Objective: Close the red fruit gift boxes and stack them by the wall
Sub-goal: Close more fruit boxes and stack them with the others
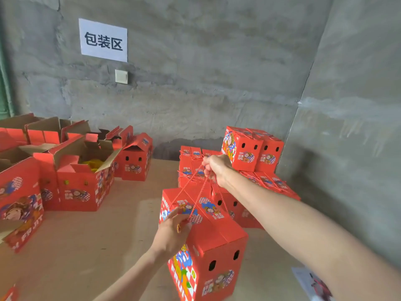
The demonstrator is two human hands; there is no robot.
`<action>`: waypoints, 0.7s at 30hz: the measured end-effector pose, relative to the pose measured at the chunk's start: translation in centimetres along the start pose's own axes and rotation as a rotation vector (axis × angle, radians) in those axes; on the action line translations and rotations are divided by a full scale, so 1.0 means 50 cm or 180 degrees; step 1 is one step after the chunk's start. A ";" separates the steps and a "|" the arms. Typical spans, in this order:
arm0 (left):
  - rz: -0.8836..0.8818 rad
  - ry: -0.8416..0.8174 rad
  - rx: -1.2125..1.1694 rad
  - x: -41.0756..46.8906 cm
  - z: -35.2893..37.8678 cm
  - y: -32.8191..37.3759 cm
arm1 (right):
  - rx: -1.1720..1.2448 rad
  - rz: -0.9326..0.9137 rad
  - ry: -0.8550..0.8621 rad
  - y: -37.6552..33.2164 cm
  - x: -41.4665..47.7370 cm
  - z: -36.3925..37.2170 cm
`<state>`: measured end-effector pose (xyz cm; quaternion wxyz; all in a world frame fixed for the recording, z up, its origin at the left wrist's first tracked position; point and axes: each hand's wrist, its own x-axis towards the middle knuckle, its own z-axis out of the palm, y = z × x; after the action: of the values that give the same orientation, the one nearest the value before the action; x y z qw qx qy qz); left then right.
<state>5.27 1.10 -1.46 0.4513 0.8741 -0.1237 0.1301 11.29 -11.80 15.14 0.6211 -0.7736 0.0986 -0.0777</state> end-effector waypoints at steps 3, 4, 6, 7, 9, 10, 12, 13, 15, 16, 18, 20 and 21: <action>0.0164 -0.0054 -0.0420 0.041 -0.050 0.063 | 0.0244 -0.0304 0.0116 -0.097 0.016 -0.014; 0.0227 -0.0078 -0.0583 0.057 -0.066 0.086 | 0.0348 -0.0396 0.0149 -0.130 0.023 -0.019; 0.0407 -0.0149 -0.0810 0.081 -0.098 0.134 | 0.0538 -0.0582 0.0261 -0.192 0.034 -0.032; 0.0527 -0.0213 -0.0940 0.090 -0.110 0.156 | 0.0609 -0.0669 0.0332 -0.218 0.039 -0.040; 0.0891 -0.0375 -0.1198 0.102 -0.120 0.186 | 0.0722 -0.0785 0.0462 -0.259 0.051 -0.057; 0.1161 -0.0434 -0.1165 0.105 -0.120 0.193 | 0.0782 -0.0816 0.0507 -0.274 0.060 -0.065; 0.1559 -0.0448 -0.0833 0.119 -0.109 0.197 | 0.0889 -0.0872 0.0550 -0.296 0.081 -0.080; 0.1626 -0.0370 -0.0652 0.131 -0.100 0.197 | 0.0928 -0.0895 0.0545 -0.301 0.094 -0.085; 0.1513 -0.0212 -0.0481 0.161 -0.075 0.198 | 0.0957 -0.0933 0.0475 -0.304 0.124 -0.092; 0.1398 -0.0192 -0.0427 0.178 -0.060 0.197 | 0.0931 -0.0949 0.0434 -0.301 0.141 -0.094; 0.1152 -0.0145 -0.0247 0.216 -0.021 0.192 | 0.0813 -0.0986 0.0356 -0.290 0.182 -0.099; 0.0941 -0.0037 -0.0035 0.264 0.020 0.182 | 0.0667 -0.1041 0.0281 -0.277 0.229 -0.113; 0.0832 0.0017 0.0039 0.290 0.038 0.176 | 0.0571 -0.1078 0.0256 -0.270 0.254 -0.124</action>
<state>16.10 -6.87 9.05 0.4255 0.8530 -0.2346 0.1909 22.87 -18.01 29.62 0.6612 -0.7169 -0.0155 -0.2204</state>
